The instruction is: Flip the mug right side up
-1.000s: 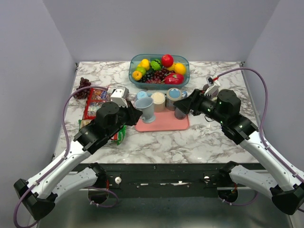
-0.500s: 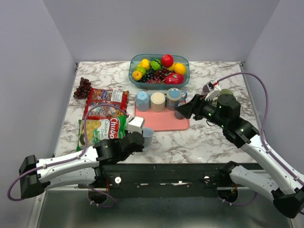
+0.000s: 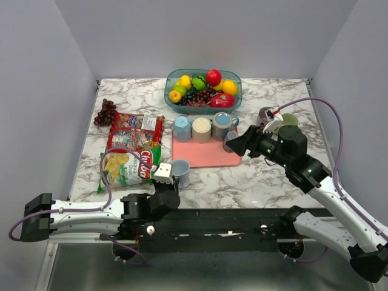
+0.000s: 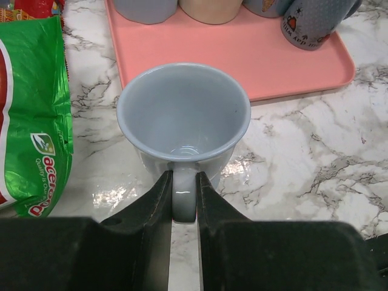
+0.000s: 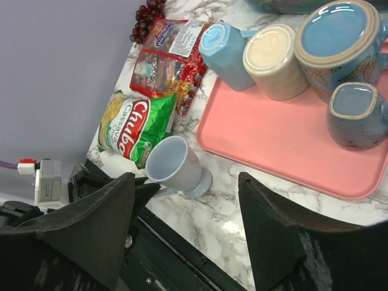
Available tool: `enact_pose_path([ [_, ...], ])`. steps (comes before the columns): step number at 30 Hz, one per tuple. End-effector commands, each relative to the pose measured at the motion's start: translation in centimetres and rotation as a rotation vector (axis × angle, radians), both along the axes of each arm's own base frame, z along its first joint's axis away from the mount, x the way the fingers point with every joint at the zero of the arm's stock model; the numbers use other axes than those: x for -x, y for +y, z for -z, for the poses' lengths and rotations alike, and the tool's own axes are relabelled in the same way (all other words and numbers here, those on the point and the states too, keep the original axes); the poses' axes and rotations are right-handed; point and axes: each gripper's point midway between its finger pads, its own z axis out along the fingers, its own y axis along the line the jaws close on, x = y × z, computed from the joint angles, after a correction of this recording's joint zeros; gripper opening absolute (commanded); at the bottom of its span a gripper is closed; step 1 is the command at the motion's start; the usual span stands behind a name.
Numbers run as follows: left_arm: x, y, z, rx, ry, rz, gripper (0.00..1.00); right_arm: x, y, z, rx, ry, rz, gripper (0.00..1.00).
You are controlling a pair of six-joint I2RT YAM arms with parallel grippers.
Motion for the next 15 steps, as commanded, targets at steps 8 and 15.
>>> enact_pose_path([
  [8,-0.2,1.2,-0.3,0.031,-0.108,-0.071,0.24,-0.3,-0.6,2.1,0.032,0.053,0.053,0.88],
  [15,0.1,0.7,-0.6,0.037,-0.104,-0.064,0.5,-1.1,-1.4,4.1,0.111,0.103,0.103,0.96],
])
